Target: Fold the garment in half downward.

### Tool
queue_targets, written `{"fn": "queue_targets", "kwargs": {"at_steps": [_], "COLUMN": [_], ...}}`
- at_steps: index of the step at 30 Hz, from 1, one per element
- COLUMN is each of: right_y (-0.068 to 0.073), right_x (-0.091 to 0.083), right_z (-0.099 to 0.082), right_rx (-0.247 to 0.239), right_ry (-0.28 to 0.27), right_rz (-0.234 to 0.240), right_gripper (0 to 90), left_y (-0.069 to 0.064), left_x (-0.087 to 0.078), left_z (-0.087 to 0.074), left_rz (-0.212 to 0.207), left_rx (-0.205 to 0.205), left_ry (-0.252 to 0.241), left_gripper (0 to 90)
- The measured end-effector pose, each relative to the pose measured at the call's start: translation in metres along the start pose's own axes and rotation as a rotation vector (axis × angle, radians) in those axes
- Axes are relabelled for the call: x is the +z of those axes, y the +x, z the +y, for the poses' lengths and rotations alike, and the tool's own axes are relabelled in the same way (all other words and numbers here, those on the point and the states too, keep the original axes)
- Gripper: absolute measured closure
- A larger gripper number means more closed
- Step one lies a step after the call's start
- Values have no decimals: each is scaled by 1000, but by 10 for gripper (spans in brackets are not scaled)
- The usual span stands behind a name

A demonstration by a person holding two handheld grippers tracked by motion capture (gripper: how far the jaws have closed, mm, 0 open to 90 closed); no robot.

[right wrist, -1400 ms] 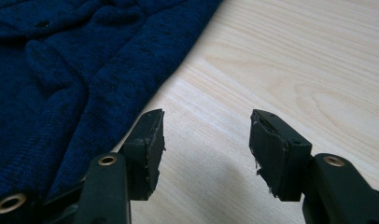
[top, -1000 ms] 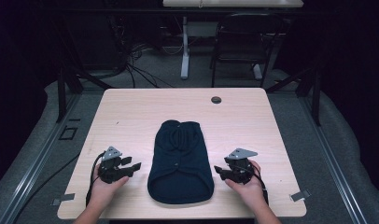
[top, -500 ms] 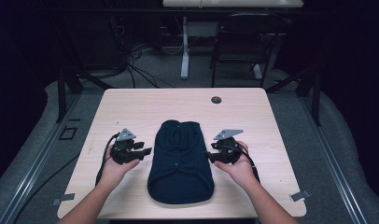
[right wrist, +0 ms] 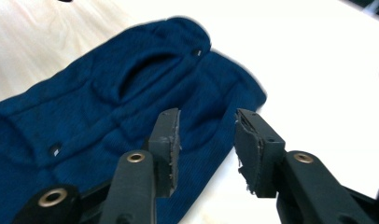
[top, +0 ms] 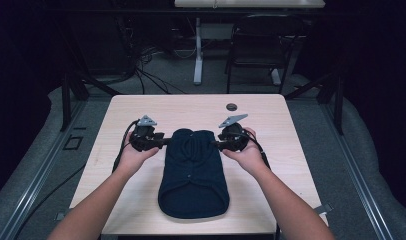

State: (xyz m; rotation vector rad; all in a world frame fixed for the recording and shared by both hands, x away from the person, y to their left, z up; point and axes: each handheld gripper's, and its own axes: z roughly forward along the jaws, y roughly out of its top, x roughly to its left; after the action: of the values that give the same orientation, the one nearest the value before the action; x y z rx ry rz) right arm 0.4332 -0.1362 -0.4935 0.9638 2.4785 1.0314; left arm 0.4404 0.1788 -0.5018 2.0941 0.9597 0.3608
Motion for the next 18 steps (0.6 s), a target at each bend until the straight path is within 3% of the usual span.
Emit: {"fn": "queue_targets", "kwargs": {"at_steps": [5, 6, 10, 11, 18], "right_y": [-5, -6, -7, -8, -15], "right_x": [13, 16, 27, 34, 58], "right_z": [19, 22, 30, 35, 38], "right_rx": [-42, -51, -69, -88, -97], "right_ry": [27, 39, 49, 70, 112], "right_rz": [-2, 5, 2, -2, -17], "right_gripper": [614, 614, 615, 616, 618], "left_y": [11, 15, 19, 21, 23], "left_x": [9, 15, 23, 30, 49], "left_z": [16, 20, 24, 26, 29], "left_rz": [-38, -36, -34, -18, -16], "left_rx": [-23, -29, -38, -33, -13], "left_ry": [-17, 6, 10, 20, 48], "left_gripper": [589, 587, 610, 612, 642]}}
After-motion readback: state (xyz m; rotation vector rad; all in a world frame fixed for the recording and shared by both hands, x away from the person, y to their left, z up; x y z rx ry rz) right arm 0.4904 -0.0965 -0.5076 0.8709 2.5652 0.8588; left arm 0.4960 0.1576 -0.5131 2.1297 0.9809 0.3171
